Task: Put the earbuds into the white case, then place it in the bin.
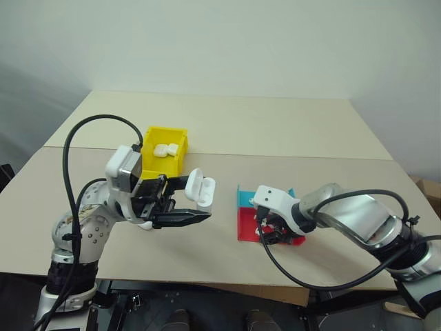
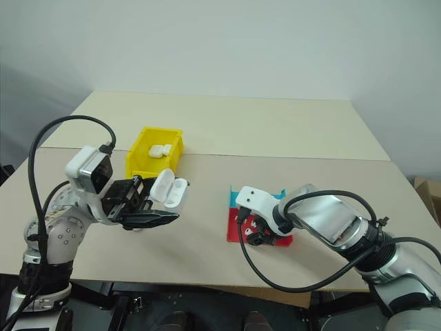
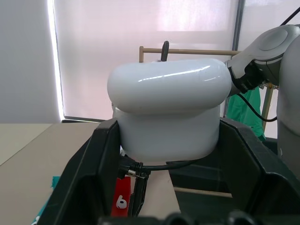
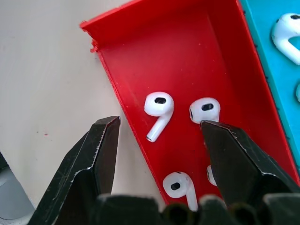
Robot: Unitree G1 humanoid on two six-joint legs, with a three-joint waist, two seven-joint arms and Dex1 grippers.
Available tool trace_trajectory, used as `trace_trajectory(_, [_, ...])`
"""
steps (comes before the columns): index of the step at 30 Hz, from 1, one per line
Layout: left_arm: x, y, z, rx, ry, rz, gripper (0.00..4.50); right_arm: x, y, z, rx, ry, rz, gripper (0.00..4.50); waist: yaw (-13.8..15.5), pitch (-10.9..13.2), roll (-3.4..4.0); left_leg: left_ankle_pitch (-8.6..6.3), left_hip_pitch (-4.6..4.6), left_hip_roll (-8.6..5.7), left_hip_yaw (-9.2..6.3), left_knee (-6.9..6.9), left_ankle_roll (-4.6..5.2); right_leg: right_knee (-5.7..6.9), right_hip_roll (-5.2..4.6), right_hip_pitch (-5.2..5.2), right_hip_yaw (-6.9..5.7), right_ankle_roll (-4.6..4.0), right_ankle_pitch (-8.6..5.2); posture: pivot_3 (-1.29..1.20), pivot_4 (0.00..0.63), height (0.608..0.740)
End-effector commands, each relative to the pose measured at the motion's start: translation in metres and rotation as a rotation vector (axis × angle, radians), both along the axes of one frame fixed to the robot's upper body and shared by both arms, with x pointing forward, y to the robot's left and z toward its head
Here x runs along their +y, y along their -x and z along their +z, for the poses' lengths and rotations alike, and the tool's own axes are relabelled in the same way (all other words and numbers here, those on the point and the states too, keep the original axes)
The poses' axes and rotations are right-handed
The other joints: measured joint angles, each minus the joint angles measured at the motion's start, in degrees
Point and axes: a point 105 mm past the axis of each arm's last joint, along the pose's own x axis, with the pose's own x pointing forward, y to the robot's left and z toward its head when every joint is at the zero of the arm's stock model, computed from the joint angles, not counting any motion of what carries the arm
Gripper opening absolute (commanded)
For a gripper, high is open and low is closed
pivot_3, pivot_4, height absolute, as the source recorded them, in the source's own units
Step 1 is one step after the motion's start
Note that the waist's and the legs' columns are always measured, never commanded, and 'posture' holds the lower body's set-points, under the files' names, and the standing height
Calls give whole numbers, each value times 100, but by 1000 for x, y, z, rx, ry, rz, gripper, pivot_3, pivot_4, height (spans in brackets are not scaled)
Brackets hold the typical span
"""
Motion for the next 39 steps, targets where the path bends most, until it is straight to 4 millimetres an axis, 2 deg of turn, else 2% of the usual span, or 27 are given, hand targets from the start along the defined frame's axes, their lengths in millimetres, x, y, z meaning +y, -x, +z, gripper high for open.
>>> trace_trajectory(1, [0, 8, 8, -59, 3, -10, 2785, 2, -2, 3, -16, 4, 2, 3269, -12, 0, 0, 0, 0, 0, 0, 0, 0, 0, 0, 0, 0, 0, 0, 0, 150, 740])
trace_trajectory(10, [1, 10, 6, -61, 0, 6, 2785, 8, -3, -1, -6, -2, 13, 3269, -21, 0, 0, 0, 0, 0, 0, -1, 0, 0, 0, 0, 1, 0, 0, 0, 150, 740])
trace_trajectory(14, [1, 11, 6, -64, -2, 6, 2785, 9, -6, 0, -11, -7, 10, 2435, -19, 0, 0, 0, 0, 0, 0, -1, 0, 0, 0, 0, 0, 0, 0, 0, 150, 740])
trace_trajectory(36, [0, 11, 3, -68, -20, 21, 2785, 11, -11, -1, 17, -24, -35, 2435, -23, 0, 0, 0, 0, 0, 0, -2, 0, -1, 1, 0, 0, 0, 0, 0, 150, 740])
trace_trajectory(39, [0, 11, 3, -69, -21, 22, 2785, 11, -10, -3, 22, -18, -31, 1876, -24, 0, 0, 0, 0, 0, 0, -2, 0, -1, 1, -1, 0, 0, 0, 0, 150, 740])
